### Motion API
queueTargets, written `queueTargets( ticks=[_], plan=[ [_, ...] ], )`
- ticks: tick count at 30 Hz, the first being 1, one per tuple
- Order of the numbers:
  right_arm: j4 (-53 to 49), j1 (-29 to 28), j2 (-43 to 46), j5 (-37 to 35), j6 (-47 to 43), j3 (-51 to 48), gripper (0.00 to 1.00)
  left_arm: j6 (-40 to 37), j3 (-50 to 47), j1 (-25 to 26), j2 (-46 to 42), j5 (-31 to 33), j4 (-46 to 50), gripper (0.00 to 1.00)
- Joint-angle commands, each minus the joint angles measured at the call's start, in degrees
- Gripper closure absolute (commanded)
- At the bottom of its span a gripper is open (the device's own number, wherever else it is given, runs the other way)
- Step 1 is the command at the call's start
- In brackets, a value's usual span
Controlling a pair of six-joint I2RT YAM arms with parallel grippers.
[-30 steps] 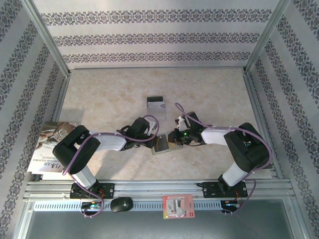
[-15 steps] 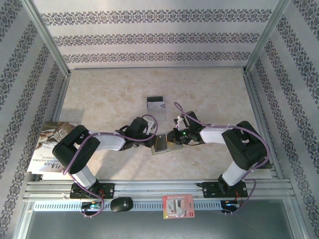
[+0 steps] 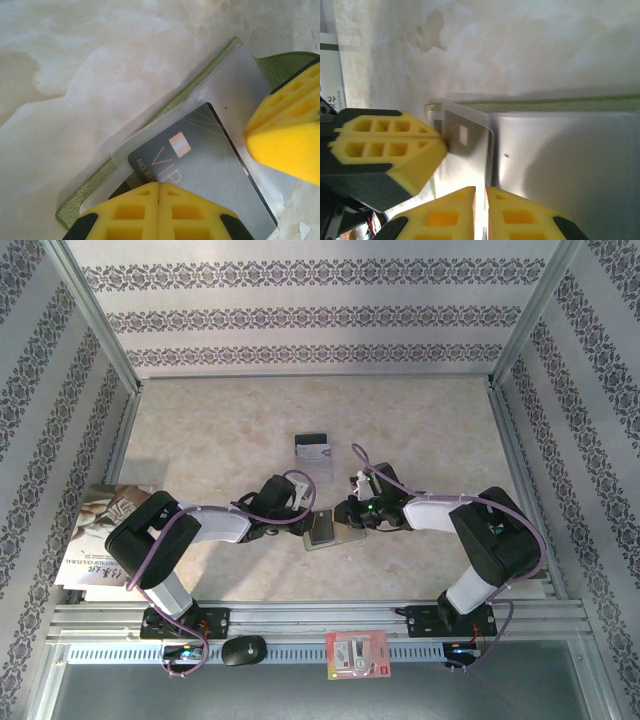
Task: Take the credit cards out of the card holder
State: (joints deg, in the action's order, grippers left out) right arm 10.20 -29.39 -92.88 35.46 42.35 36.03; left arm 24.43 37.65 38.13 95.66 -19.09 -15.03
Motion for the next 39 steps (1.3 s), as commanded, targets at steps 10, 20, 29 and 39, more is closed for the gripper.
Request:
queueTargets(
  ticks=[10,20,29,39],
  plan=[
    [0.8,-0.1,-1.5,0.1,0.6,-0.1,0.87,0.2,-3.1,-0.8,4.3,2.9,8.4,1.00],
    [1.4,-0.2,-3.5,0.4,0.7,-0.1,0.88,0.2,-3.0,-0.9,4.4,2.8,8.5,1.00],
    [3.1,-1.0,-4.5,2.0,1.7,0.2,0.87,0.4,-2.9,-0.9,4.9,2.2,7.8,1.00],
    [5.0,-1.4,-5.2,1.6,3.1,-0.3,0.95,0.6,-3.2,-0.9,4.8,2.1,7.6,1.00]
  ],
)
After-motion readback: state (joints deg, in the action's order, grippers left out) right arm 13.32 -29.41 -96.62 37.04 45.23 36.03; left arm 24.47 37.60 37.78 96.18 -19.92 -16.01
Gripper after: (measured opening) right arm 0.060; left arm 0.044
